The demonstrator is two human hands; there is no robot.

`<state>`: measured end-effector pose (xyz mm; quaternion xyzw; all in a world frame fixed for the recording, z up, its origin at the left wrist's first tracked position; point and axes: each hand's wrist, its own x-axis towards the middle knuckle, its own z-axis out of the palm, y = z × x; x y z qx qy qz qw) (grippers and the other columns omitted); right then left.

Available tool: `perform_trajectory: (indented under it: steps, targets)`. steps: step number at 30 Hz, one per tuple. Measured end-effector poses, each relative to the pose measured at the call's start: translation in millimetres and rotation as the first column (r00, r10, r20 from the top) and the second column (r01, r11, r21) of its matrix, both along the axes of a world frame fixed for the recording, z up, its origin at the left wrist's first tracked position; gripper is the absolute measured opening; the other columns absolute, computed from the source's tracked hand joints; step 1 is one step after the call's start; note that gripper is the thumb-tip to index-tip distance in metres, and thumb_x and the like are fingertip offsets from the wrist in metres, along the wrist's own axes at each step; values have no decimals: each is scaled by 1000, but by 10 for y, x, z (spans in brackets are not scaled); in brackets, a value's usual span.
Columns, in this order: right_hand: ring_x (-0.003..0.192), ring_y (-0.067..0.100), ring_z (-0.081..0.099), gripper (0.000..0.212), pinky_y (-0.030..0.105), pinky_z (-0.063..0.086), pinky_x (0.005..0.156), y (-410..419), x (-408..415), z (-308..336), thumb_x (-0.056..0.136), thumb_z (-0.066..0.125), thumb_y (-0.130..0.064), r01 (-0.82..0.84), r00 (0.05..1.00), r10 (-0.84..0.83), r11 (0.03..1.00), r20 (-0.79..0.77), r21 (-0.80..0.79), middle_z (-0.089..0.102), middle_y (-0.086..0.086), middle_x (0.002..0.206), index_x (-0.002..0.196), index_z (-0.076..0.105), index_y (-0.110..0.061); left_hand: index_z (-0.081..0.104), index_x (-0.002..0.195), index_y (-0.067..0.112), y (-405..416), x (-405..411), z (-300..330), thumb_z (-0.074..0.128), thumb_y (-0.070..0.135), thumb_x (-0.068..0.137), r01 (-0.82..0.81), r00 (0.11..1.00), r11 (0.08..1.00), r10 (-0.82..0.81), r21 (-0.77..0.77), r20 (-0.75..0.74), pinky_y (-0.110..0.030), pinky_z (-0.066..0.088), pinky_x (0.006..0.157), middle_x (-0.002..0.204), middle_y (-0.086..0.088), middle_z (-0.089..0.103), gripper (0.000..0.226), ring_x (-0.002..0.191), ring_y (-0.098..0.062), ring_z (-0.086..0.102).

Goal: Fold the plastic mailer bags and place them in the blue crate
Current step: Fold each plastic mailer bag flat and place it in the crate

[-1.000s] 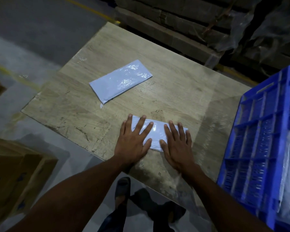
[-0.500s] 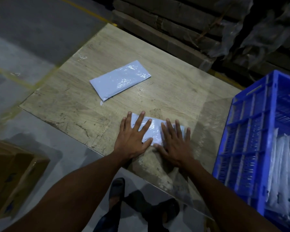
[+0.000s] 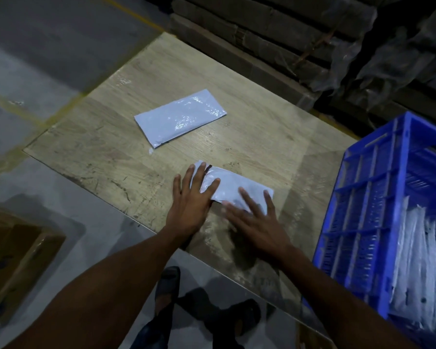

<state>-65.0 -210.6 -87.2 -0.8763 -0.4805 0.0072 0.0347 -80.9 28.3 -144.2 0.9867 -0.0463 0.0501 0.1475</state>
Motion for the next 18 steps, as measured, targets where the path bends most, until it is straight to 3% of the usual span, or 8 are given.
perform_trajectory:
  steps: [3,7,9,11,14,18]
  targets:
    - [149,44,24,40,79,20,107,16,-19,-39,106,50,-26,-144,988,142,989,62,32,43,2,157,144,55,-16,41,155,34,10,16,-6,54,27,97,40,999,998,-38,-41,38,-71,20,117,171,-18,10,60,156,-44,10]
    - [137,42,47,43,58,52,95,77,245,49,97,43,-24,-47,998,48,998,28,-50,63,6,138,131,66,-12,17,165,29,-20,4,22,51,39,104,-21,998,995,26,-98,53,-68,24,117,171,-22,1,70,157,-44,7]
    - [130,41,55,45,51,55,86,50,369,138,94,40,-19,14,1000,-13,1000,23,-27,63,7,138,130,67,-13,3,166,22,-46,-1,76,51,42,103,-76,996,989,82,-130,41,-64,23,121,171,-23,-5,82,157,-44,6]
    - [126,40,56,47,49,59,81,-19,451,248,94,44,-16,123,992,-123,992,-10,9,56,9,145,138,61,-16,-2,166,16,-54,-5,103,47,44,104,-65,997,996,67,-59,25,-62,20,122,170,-26,-9,84,158,-44,2]
    - [119,39,56,60,49,60,66,-98,467,438,90,65,-18,249,968,-245,966,-63,66,47,6,154,148,47,-22,-6,165,14,-53,-14,84,42,48,104,-74,997,997,74,-30,5,-62,18,123,170,-24,-10,85,159,-39,3]
    - [112,29,64,49,38,59,75,-74,294,596,91,55,-21,171,981,-147,965,-128,199,45,8,155,138,54,-12,-5,166,18,-78,-15,72,36,55,103,-74,997,997,74,-24,-8,-61,17,122,172,-20,-6,84,159,-36,9]
